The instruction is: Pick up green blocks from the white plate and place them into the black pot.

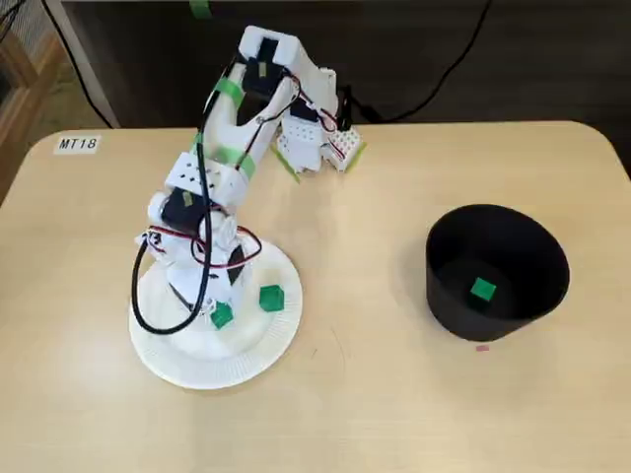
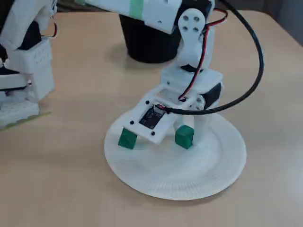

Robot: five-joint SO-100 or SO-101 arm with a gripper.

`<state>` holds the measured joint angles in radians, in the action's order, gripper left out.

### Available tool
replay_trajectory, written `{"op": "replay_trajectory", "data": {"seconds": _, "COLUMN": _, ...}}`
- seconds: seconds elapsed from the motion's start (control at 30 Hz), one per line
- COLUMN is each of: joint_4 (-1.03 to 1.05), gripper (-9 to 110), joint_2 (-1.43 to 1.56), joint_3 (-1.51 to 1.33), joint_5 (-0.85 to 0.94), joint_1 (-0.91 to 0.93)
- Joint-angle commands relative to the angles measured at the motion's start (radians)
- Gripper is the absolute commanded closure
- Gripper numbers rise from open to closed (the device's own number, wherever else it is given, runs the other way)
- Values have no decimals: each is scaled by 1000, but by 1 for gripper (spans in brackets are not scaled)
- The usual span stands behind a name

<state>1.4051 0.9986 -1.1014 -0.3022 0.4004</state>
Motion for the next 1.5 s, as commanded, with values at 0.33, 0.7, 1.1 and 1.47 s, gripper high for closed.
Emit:
{"op": "replay_trajectory", "data": {"seconds": 0.33, "joint_4": 121, "gripper": 104, "joint_2": 321, "joint_3": 396, "joint_5": 337, "joint_1": -133}}
{"op": "replay_trajectory", "data": {"seconds": 0.7, "joint_4": -112, "gripper": 104, "joint_2": 630, "joint_3": 80, "joint_5": 333, "joint_1": -971}}
{"op": "replay_trajectory", "data": {"seconds": 1.1, "joint_4": -765, "gripper": 104, "joint_2": 824, "joint_3": -795, "joint_5": 316, "joint_1": -1065}}
{"op": "replay_trajectory", "data": {"seconds": 1.47, "joint_4": -698, "gripper": 62, "joint_2": 833, "joint_3": -811, "joint_5": 360, "joint_1": -1092}}
